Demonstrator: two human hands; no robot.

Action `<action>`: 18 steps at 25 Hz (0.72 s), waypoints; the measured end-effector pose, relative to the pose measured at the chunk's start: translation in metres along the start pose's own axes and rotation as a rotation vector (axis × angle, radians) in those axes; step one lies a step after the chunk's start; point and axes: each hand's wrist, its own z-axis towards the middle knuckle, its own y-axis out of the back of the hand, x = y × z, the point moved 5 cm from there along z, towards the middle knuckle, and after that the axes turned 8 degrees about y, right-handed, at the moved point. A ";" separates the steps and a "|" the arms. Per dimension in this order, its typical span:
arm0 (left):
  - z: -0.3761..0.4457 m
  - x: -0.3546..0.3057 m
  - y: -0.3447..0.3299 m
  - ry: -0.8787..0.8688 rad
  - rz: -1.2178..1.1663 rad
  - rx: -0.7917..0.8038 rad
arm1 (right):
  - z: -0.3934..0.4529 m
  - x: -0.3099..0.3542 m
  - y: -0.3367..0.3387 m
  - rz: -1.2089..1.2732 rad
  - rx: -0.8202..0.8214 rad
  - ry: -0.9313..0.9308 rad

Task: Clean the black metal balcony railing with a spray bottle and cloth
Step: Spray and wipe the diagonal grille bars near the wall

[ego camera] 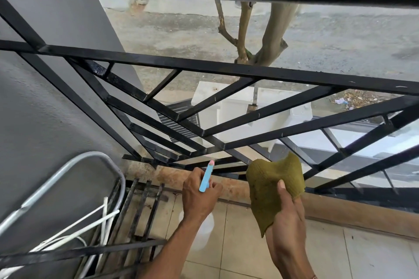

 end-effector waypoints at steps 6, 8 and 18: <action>-0.006 0.002 -0.021 -0.019 -0.046 0.020 | 0.010 0.005 0.007 -0.012 0.054 0.027; -0.007 -0.001 -0.025 -0.020 -0.055 0.016 | 0.013 0.005 0.005 -0.054 0.082 0.065; 0.000 -0.019 0.011 -0.042 -0.111 -0.046 | 0.035 0.018 -0.077 -0.394 0.294 0.444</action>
